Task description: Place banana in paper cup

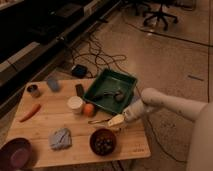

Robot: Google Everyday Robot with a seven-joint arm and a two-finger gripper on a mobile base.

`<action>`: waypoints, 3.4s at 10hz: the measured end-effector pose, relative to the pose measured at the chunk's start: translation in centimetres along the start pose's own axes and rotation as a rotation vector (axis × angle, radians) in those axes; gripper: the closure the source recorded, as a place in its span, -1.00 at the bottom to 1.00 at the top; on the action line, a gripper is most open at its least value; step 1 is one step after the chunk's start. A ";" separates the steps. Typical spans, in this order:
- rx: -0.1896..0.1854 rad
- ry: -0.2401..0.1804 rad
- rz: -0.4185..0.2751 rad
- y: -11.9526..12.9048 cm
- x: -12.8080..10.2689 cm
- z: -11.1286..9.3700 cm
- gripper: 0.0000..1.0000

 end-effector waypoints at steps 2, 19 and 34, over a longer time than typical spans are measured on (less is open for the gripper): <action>-0.017 0.006 -0.008 0.6 -0.3 0.4 -0.60; -0.009 0.148 0.199 1.3 0.9 2.8 -0.57; 0.014 0.175 0.055 0.7 1.5 3.2 -0.07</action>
